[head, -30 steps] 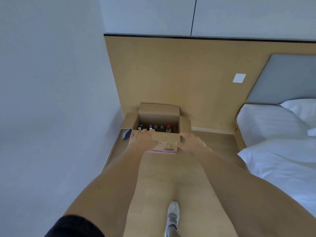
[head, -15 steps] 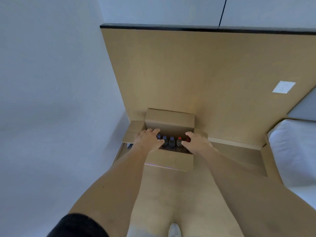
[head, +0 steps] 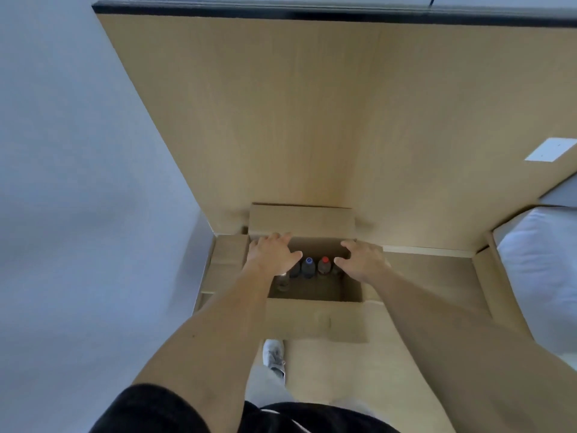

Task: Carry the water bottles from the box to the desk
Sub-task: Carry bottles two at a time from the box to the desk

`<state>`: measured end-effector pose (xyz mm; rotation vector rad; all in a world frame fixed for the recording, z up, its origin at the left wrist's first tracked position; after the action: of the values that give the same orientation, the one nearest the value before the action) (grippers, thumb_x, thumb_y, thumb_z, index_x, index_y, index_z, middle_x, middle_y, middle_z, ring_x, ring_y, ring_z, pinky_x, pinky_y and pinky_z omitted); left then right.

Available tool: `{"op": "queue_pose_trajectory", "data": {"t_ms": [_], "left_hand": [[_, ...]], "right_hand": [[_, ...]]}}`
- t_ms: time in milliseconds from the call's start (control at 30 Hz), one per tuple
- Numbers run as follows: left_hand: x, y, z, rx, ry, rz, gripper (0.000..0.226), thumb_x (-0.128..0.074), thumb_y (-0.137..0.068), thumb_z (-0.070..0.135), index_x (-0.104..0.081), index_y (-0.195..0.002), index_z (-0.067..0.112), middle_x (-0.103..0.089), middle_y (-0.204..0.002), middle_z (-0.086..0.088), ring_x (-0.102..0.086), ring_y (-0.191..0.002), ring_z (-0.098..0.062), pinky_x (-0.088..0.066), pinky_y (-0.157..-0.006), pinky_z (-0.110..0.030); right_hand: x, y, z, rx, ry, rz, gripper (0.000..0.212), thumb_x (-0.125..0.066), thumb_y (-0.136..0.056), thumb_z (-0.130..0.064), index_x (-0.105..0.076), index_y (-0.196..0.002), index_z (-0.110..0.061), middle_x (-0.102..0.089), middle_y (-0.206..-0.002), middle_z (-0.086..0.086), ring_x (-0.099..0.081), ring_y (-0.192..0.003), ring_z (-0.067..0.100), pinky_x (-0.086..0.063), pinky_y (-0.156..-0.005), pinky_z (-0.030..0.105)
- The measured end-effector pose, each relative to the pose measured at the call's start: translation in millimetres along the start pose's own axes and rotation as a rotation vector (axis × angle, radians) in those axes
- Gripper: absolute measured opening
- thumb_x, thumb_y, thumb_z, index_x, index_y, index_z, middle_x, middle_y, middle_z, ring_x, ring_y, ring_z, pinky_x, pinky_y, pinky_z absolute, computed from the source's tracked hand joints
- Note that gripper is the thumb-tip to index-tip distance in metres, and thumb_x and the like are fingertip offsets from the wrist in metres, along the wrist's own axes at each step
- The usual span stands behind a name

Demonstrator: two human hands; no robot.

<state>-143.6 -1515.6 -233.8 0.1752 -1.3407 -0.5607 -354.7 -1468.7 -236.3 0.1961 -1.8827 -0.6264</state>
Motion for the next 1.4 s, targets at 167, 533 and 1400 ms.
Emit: {"op": "queue_pose_trajectory", "data": {"t_ms": [167,533,1400], "left_hand": [[0.2,-62.4,-23.1,-0.032,0.001,-0.083,0.067,-0.046,-0.098,0.056,-0.028,-0.157,0.03,-0.041,-0.156,-0.009,-0.038,-0.141,-0.034,-0.034,-0.115,-0.052],[-68.7,-150.2,-69.5,0.04,0.069,-0.234,0.067,-0.048,-0.095,0.06,-0.031,-0.154,0.033,-0.047,-0.149,-0.004,-0.046,-0.134,-0.034,-0.036,-0.108,-0.049],[-275.4,-274.4,-165.2,0.276,0.202,-0.435,0.071,-0.057,-0.095,0.055,-0.027,-0.156,0.035,-0.039,-0.157,-0.003,-0.054,-0.129,-0.032,-0.044,-0.108,-0.048]], "right_hand": [[-13.5,-45.3,-16.6,-0.083,-0.071,-0.06,0.06,-0.047,-0.098,-0.051,-0.034,-0.152,-0.029,-0.047,-0.148,0.009,-0.046,-0.132,0.034,-0.041,-0.108,0.043],[-75.4,-113.4,7.7,-0.204,-0.164,-0.2,0.063,-0.053,-0.093,-0.053,-0.038,-0.15,-0.031,-0.049,-0.146,0.007,-0.047,-0.132,0.033,-0.042,-0.108,0.042],[-283.4,-303.8,47.0,-0.161,-0.135,-0.424,0.063,-0.052,-0.096,-0.054,-0.03,-0.152,-0.037,-0.05,-0.145,0.004,-0.052,-0.127,0.03,-0.047,-0.097,0.038]]}}
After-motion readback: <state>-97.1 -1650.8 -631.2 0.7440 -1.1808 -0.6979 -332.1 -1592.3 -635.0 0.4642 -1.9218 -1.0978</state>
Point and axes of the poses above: each hand's wrist, its own y-axis away from the middle knuckle, its own x-axis out of the back of the hand, z = x × y, the point moved 6 cm from there along -y, towards the middle knuckle
